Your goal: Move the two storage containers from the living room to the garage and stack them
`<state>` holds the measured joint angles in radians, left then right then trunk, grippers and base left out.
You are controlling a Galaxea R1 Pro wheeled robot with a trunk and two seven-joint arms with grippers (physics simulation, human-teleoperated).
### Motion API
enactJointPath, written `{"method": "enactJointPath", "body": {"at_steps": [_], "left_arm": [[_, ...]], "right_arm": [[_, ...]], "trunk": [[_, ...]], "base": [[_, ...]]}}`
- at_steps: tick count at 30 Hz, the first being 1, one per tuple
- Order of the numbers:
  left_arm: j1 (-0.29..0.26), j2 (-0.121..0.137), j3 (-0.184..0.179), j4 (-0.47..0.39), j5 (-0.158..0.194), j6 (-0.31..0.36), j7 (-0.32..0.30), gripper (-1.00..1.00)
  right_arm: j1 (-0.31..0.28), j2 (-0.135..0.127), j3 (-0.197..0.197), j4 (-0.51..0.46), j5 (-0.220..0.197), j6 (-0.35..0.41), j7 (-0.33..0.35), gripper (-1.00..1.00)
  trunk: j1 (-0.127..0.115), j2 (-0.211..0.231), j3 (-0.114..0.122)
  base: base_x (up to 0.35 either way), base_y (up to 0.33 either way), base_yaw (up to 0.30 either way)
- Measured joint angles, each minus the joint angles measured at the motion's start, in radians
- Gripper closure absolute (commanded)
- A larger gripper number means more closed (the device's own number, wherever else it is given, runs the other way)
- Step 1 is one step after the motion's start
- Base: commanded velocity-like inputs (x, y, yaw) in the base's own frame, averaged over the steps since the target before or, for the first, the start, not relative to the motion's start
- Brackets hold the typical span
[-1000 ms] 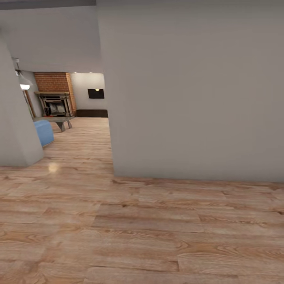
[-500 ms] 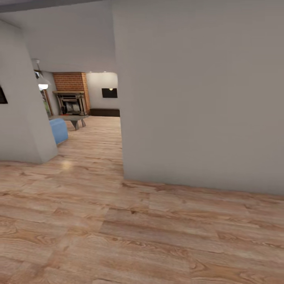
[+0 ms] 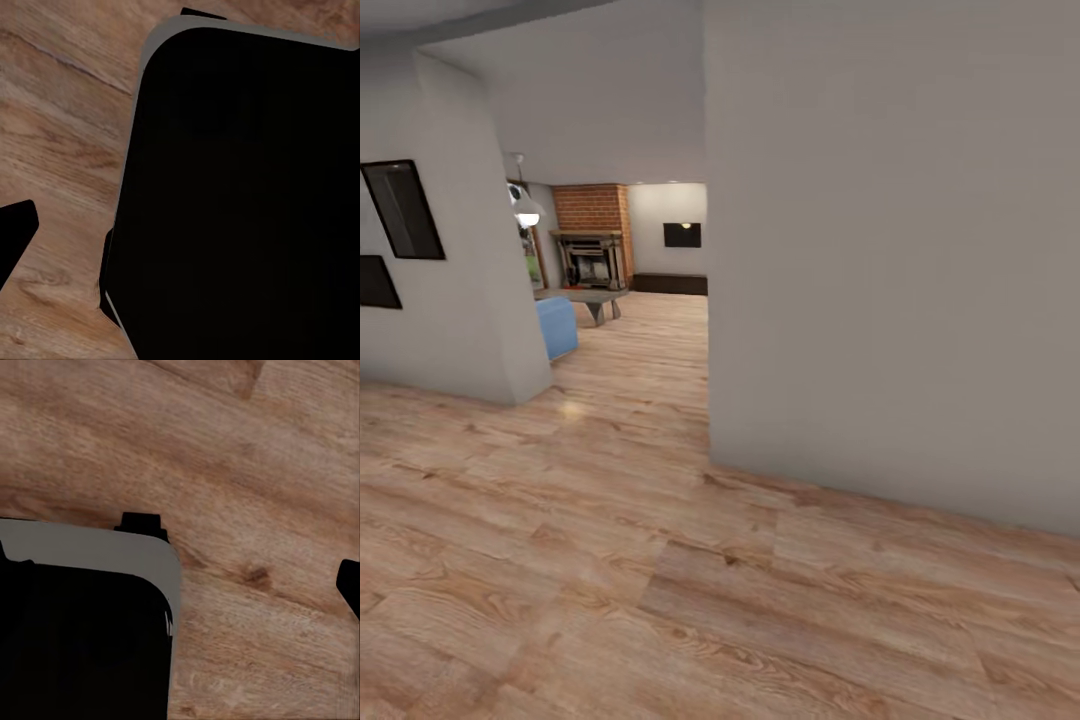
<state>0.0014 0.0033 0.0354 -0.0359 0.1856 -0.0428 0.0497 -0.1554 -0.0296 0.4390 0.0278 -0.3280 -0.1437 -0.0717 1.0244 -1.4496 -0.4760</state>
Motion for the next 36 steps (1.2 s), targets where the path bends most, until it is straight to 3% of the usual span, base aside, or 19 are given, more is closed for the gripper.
{"method": "enactJointPath", "body": {"at_steps": [36], "left_arm": [[0.0,0.001,0.0,0.0,0.0,0.0,0.0,-1.0]], "right_arm": [[0.0,0.0,-0.001,0.0,-0.001,0.003,0.0,-1.0]], "trunk": [[0.0,0.0,0.0]], "base": [[0.322,0.0,0.264]]}}
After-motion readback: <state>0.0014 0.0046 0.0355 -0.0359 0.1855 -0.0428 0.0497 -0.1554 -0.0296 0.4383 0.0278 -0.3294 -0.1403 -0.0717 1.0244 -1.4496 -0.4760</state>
